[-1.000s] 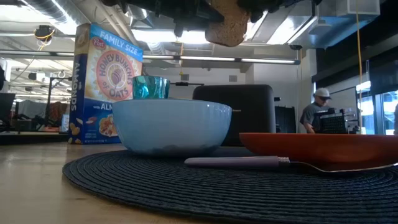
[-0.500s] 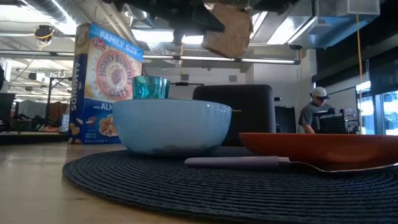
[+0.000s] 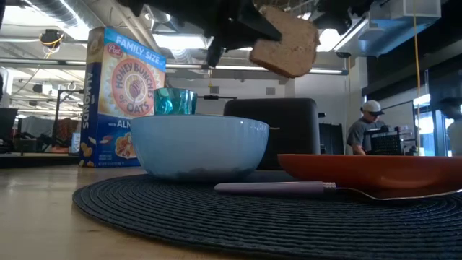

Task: Arrange a breakfast setting
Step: Put the toasted bread on the orange plate

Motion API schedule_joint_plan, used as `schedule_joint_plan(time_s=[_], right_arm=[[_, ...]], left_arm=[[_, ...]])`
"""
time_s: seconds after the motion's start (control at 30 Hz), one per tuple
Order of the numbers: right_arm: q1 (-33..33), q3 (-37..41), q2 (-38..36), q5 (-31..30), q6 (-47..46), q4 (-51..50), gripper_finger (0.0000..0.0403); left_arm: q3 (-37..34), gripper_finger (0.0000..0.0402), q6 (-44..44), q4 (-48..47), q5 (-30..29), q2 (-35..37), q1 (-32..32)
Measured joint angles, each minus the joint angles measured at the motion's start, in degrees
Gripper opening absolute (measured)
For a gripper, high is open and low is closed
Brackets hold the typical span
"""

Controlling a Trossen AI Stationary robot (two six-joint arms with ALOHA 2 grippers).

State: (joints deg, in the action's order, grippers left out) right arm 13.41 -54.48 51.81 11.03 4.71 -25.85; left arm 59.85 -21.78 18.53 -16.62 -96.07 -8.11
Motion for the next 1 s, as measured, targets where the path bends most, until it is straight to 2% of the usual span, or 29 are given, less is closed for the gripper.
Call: schedule_joint_plan(time_s=[0.27, 0.43, 0.57, 0.8, 1.0], right_arm=[[-12.27, 4.38, -2.6, -22.5, -0.56, 1.77, 0.026], [-17.98, 6.82, -3.93, -31.16, 0.09, 6.36, 0.026], [-19.07, 6.82, -4.64, -33.55, 1.05, 7.34, 0.026], [-19.06, 6.78, -5.05, -33.98, 1.55, 9.41, 0.026], [-19.04, 6.78, -5.05, -33.99, 1.95, 9.31, 0.026]], left_arm=[[0.01, 0.0039, -10.22, 2.35, 1.19, -6.2, 0.08], [0.01, 0.0039, -14.63, 5.92, 2.11, -8.32, -0.76], [0.01, 0.0039, -16.51, 8.43, 0.21, -9.76, -2.65], [0.03, 0.0039, -18.67, 9.24, -5.02, -10.61, -3.9], [0.69, 0.0039, -18.55, 10.83, -5.2, -11.24, -3.92]])
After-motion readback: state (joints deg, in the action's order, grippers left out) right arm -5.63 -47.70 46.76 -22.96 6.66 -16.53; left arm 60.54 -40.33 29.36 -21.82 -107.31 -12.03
